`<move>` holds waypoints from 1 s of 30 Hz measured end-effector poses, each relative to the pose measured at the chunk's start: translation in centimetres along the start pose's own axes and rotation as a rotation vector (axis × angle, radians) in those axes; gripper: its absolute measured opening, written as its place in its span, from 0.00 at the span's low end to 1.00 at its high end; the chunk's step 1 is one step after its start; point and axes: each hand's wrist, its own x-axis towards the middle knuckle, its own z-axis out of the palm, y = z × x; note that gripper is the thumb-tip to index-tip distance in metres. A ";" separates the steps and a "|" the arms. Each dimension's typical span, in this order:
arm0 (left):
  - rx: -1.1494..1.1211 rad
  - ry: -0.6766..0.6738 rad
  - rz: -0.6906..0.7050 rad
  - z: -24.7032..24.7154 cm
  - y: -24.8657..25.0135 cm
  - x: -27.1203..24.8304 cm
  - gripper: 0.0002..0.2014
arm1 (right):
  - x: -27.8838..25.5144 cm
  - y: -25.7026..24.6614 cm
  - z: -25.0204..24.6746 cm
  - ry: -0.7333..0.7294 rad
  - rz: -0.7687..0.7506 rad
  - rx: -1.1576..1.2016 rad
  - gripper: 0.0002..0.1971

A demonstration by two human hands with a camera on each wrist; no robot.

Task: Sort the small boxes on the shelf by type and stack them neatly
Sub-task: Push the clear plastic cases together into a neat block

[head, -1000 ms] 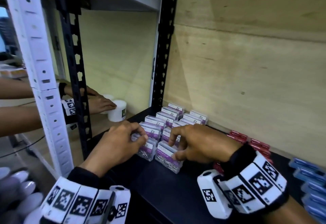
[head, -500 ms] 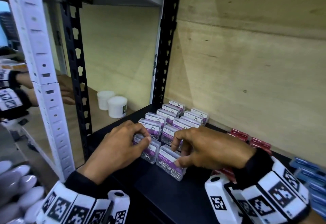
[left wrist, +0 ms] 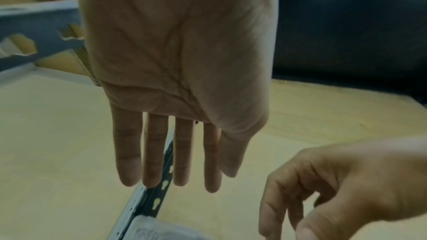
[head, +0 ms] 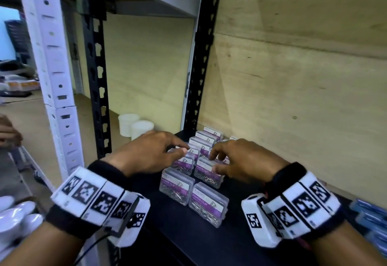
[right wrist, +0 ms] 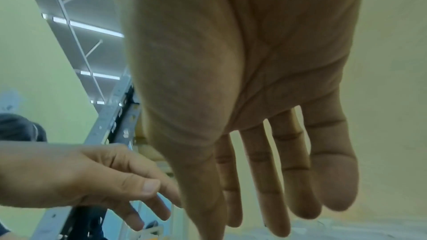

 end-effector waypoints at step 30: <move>0.069 -0.375 -0.035 -0.8 2.6 -0.6 0.18 | -3.2 0.8 0.5 -0.158 -0.052 0.006 0.22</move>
